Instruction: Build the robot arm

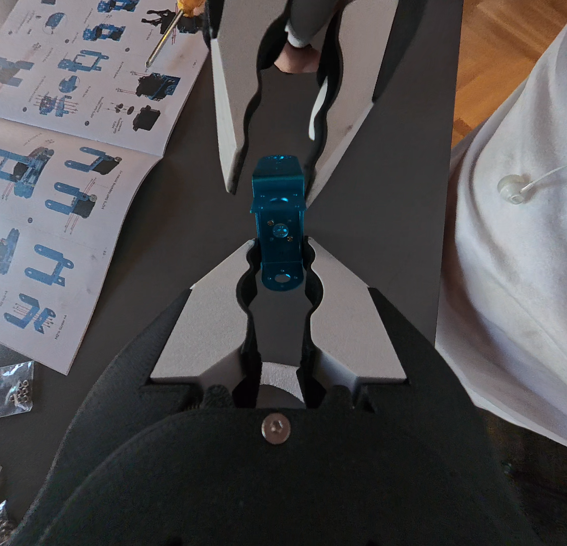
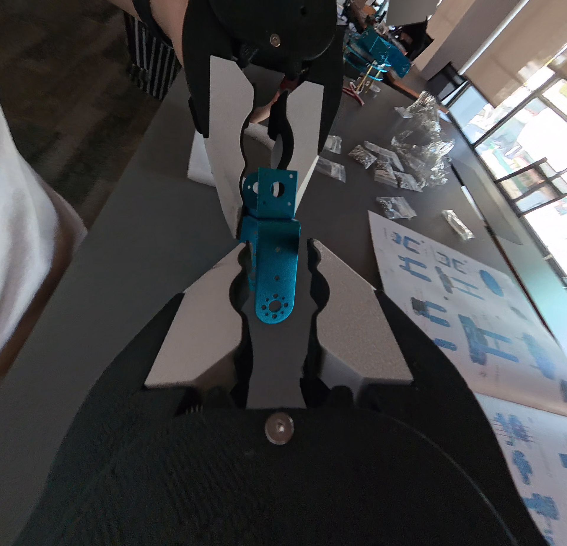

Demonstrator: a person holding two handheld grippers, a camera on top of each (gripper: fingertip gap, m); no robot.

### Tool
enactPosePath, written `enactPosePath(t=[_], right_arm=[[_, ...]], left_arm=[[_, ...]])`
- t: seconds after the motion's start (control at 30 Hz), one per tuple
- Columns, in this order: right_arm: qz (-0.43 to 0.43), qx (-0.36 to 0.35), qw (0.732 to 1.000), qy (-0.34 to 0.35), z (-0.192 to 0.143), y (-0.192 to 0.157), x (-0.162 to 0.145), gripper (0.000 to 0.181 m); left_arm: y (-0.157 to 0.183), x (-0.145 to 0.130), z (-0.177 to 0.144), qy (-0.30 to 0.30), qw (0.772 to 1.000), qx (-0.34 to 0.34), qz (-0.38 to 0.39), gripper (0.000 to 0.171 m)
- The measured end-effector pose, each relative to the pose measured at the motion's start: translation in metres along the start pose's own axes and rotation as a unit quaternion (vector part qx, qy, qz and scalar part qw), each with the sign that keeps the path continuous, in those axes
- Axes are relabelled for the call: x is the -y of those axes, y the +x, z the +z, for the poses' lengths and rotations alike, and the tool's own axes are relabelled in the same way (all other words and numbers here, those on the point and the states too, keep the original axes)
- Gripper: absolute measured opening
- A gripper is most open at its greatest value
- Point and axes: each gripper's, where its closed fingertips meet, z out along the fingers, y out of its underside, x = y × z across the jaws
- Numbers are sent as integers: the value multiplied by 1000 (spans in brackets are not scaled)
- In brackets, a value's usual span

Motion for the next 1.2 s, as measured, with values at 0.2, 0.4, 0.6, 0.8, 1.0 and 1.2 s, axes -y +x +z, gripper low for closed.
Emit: enactPosePath(t=[0.2,0.4,0.6,0.8,1.0,1.2], right_arm=[[134,180,974,36,-15,-22,9,44],[196,347,917,22,-28,-23,16,26],[200,467,861,-21,-30,-38,17,12],[193,491,849,-44,-25,-46,12,5],[199,495,845,-41,-26,-56,12,0],[203,490,847,-47,-27,-59,11,0]], left_arm=[[7,1,-1,-4,997,17,79,26],[16,4,0,0,990,11,139,26],[22,6,2,-7,978,18,205,26],[22,5,3,-6,973,17,229,26],[21,10,5,16,962,49,268,30],[24,16,6,40,968,38,245,65]])
